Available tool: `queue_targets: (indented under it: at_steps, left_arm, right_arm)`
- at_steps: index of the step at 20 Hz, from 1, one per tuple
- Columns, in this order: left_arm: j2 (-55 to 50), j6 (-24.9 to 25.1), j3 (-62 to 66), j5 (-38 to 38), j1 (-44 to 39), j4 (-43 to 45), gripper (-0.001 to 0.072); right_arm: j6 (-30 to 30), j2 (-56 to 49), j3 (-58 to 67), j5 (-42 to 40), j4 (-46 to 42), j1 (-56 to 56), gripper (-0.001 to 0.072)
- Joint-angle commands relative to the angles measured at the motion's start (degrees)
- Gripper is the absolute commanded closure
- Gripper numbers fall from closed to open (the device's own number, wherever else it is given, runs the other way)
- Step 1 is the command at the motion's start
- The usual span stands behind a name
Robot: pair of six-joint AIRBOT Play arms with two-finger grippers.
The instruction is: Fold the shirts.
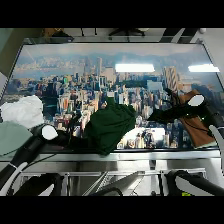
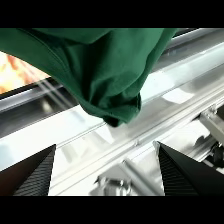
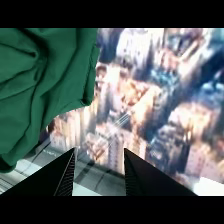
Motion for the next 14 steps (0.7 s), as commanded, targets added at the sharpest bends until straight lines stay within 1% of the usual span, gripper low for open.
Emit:
queue_targets:
  at_steps: [1,3,5,6,8,9,10,12,14]
  left_arm:
    - [1.38,0.72,-9.53,17.57,-8.61,-8.87,0.0009]
    - [-2.67,0.70,-8.50,22.23,-13.05,-8.79,0.0009]
    - [-7.23,0.76,-6.08,24.98,-14.91,-8.66,0.0010]
    - [-9.70,1.18,-4.48,25.09,-15.02,-8.31,0.0123]
    - [-13.81,3.82,-1.40,22.84,-14.34,-8.28,0.0531]
    - [-15.12,5.77,0.31,20.65,-13.73,-8.26,0.0669]
    - [-15.69,7.28,1.64,18.75,-13.03,-8.24,0.0685]
    - [-14.78,7.87,3.04,16.04,-10.54,-7.93,0.0686]
    - [-11.85,7.65,3.10,13.79,-6.49,-5.62,0.0685]
  right_arm:
    - [-4.33,-4.79,0.07,-1.11,3.74,0.04,0.0368]
    - [-6.21,-6.75,0.04,-1.70,6.82,0.07,0.0368]
    - [-7.69,-8.55,0.04,-1.73,8.24,0.07,0.0367]
    - [-8.15,-9.29,0.04,-1.73,8.24,0.07,0.0367]
    - [-8.44,-10.82,0.04,-1.77,8.24,0.07,0.0362]
    - [-8.46,-11.54,0.04,-2.03,8.17,0.39,0.0306]
    - [-9.31,-12.09,0.04,-2.89,8.26,0.92,0.0276]
    - [-9.49,-12.72,0.04,-5.92,8.26,2.49,0.0276]
    - [-9.66,-13.46,0.04,-9.79,8.26,4.11,0.0278]
